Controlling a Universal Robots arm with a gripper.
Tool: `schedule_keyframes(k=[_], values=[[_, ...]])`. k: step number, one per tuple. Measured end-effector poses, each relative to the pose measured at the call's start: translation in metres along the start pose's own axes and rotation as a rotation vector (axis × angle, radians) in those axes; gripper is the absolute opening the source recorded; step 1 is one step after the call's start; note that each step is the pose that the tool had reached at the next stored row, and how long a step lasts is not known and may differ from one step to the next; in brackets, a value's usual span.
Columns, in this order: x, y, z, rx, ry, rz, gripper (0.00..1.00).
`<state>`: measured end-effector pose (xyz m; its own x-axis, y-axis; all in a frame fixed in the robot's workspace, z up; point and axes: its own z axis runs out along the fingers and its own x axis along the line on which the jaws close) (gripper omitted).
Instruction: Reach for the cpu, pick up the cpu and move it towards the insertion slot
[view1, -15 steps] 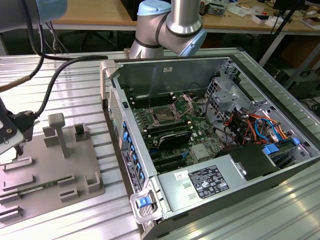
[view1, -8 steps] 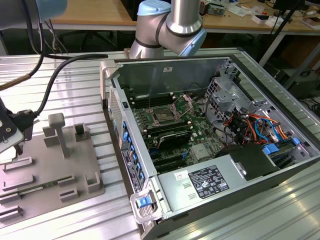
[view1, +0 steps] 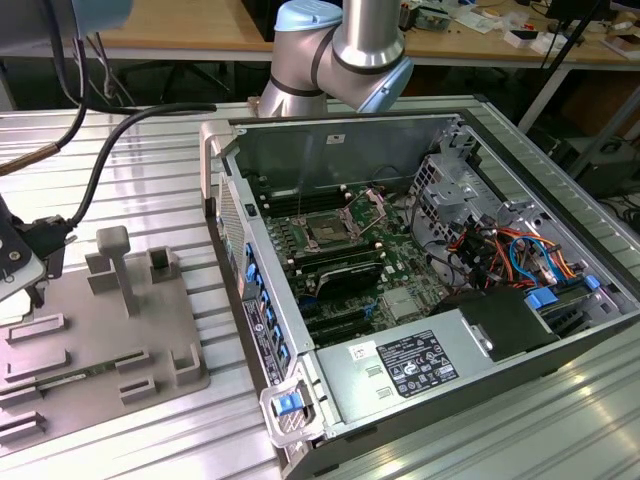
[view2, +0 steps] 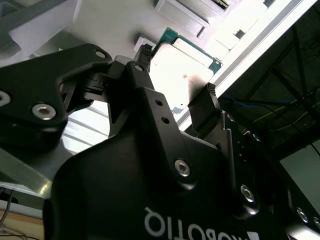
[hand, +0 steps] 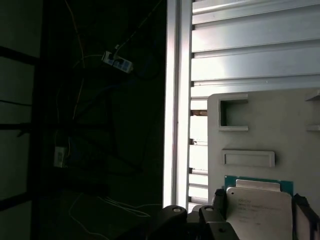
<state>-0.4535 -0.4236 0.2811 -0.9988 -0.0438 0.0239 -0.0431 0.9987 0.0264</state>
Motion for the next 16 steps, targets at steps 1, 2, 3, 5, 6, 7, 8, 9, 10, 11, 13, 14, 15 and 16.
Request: schedule_keyframes(k=[1,2,3,5,6,7,8,9,10,11,13,14,15,16], values=[[0.0,0.0,-0.0004,0.0,-0.0001,0.0,0.55],[0.0,0.0,-0.0008,-0.0001,-0.0002,0.0,0.55],[0.0,0.0001,-0.0009,-0.0002,-0.0002,0.0,0.55],[0.0,0.0001,-0.0011,-0.0001,-0.0001,0.0,0.55],[0.0,0.0,-0.0011,0.0,-0.0001,0.0,0.55],[0.0,0.0001,-0.0012,-0.0001,-0.0001,0.0,0.55],[0.0,0.0,-0.0014,0.0,0.0001,0.0,0.55],[0.0001,0.0,-0.0019,0.0001,0.0003,0.0,0.55],[0.0001,0.0001,-0.0027,0.0001,0.0002,0.0,0.55],[0.0001,0.0001,-0.003,-0.0001,0.0,0.0,0.55],[0.0001,0.0001,-0.0033,-0.0001,-0.0002,0.0,0.55],[0.0001,0.0001,-0.0035,-0.0001,-0.0001,0.0,0.55],[0.0001,0.0001,-0.0035,-0.0001,-0.0001,0.0,0.55],[0.0001,0.0001,-0.0036,0.0,0.0,0.0,0.55]])
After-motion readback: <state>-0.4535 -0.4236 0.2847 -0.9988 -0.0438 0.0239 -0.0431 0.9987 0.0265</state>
